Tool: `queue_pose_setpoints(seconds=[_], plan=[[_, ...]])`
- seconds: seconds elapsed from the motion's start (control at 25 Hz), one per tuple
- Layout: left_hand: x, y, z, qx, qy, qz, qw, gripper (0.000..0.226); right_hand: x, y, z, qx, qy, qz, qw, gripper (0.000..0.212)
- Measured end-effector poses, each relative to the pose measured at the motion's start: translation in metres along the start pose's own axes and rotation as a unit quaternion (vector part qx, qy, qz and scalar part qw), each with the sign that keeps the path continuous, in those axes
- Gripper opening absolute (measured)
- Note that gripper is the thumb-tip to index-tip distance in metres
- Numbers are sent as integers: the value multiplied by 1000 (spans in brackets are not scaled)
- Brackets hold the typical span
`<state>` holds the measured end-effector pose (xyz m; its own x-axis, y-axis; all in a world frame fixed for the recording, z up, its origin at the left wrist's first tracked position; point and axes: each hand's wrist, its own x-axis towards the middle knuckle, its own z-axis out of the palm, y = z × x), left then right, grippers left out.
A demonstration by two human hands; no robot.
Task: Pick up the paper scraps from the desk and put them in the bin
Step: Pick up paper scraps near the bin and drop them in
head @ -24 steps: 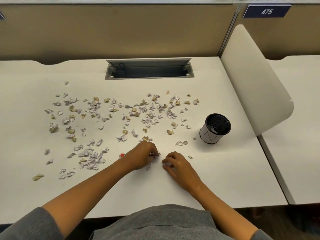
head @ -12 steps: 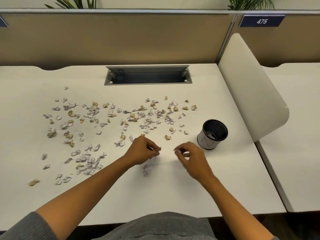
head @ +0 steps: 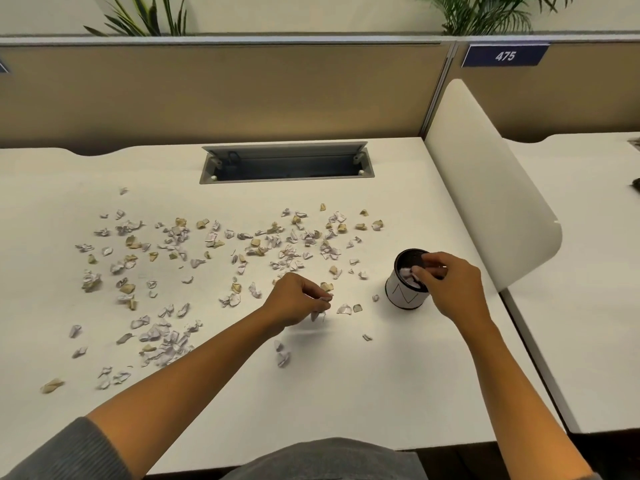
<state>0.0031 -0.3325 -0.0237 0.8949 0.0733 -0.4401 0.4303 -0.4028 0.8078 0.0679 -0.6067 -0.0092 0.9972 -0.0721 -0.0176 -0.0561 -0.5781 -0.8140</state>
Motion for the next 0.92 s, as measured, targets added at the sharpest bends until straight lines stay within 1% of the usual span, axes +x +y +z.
queue_pose_setpoints(seconds=[0.12, 0.16, 0.2, 0.28, 0.36, 0.48, 0.68, 0.8, 0.92], plan=[[10, 28, 10, -15, -17, 20, 1000, 3, 0, 1, -7, 44, 46, -4, 998, 17], [14, 40, 14, -22, -26, 30, 999, 1, 0, 1, -9, 63, 52, 2, 997, 13], [18, 54, 20, -29, -37, 41, 998, 5, 0, 1, -11, 77, 56, 11, 995, 10], [27, 82, 34, -28, -58, 60, 996, 10, 1, 1, -14, 93, 57, 32, 994, 8], [37, 105, 48, -17, -74, 74, 994, 5, 0, 3, -14, 99, 47, 48, 993, 9], [52, 129, 66, -1, -76, 77, 994, 13, -3, 7, -12, 103, 42, 57, 992, 10], [64, 143, 79, 16, -68, 88, 994, 17, -7, 13, -14, 110, 46, 73, 990, 8], [67, 143, 79, -44, -84, 64, 993, 13, -6, 15, -17, 107, 50, 73, 990, 9], [69, 141, 75, -73, -66, 43, 994, 14, -3, 13, -17, 109, 51, 70, 990, 11]])
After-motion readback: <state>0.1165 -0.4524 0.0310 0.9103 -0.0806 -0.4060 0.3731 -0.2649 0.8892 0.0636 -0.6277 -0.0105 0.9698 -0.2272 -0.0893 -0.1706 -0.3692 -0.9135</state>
